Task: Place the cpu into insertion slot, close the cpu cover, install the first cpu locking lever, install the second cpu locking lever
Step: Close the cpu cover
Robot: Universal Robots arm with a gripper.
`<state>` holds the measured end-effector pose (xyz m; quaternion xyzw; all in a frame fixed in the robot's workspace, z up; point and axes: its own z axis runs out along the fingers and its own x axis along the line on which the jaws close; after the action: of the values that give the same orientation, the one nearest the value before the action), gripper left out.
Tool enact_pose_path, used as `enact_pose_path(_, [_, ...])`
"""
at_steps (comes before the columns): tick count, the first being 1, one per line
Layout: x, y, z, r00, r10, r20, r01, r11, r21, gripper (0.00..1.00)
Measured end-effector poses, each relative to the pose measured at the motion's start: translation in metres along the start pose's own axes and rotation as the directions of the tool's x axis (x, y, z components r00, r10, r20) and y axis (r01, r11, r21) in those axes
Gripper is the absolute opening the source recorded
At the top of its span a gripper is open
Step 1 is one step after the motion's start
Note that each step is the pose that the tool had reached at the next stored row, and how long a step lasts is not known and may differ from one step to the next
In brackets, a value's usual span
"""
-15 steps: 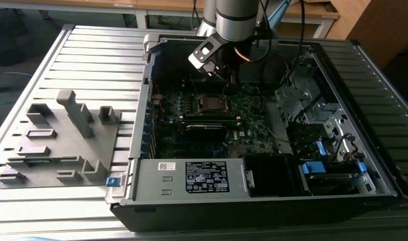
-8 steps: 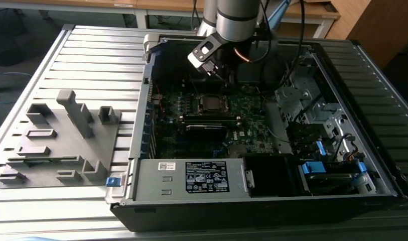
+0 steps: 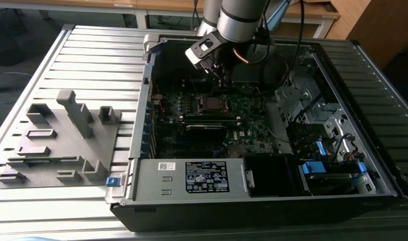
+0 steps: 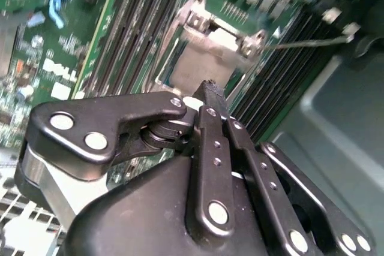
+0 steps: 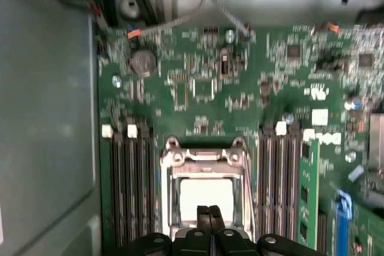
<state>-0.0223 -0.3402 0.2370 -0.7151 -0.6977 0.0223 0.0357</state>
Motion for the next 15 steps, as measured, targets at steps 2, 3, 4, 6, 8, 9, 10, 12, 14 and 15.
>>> enact_pose_path(2, [0.0000, 0.0000, -0.0001, 1.0000, 0.000, 0.0002, 0.000, 1.0000, 0.0020, 0.11])
enact_pose_path(3, [0.0000, 0.0000, 0.0000, 1.0000, 0.000, 0.0000, 0.000, 1.0000, 0.0027, 0.11])
enact_pose_path(4, [0.0000, 0.0000, 0.0001, 1.0000, 0.000, -0.0001, 0.000, 1.0000, 0.0027, 0.11])
enact_pose_path(6, [0.0000, -0.0012, 0.0005, 1.0000, 0.000, -0.0011, 0.000, 1.0000, -0.0038, 0.11])
enact_pose_path(8, [0.0000, -0.0028, 0.0015, 1.0000, -0.002, -0.0023, 0.002, 0.9998, -0.0208, 0.11])
enact_pose_path(9, [-0.0001, -0.0036, 0.0019, 1.0000, -0.003, -0.0023, 0.003, 0.9996, -0.0294, 0.11])
enact_pose_path(10, [-0.0001, -0.0043, 0.0024, 1.0000, -0.004, -0.0025, 0.004, 0.9993, -0.0383, 0.11])
enact_pose_path(12, [-0.0002, -0.0056, 0.0032, 1.0000, -0.007, -0.0026, 0.006, 0.9984, -0.0562, 0.11])
enact_pose_path(14, [-0.0002, -0.0069, 0.0035, 1.0000, -0.009, -0.0026, 0.009, 0.9979, -0.0635, 0.11])
enact_pose_path(15, [-0.0002, -0.0077, 0.0035, 1.0000, -0.009, -0.0027, 0.009, 0.9979, -0.0648, 0.11])
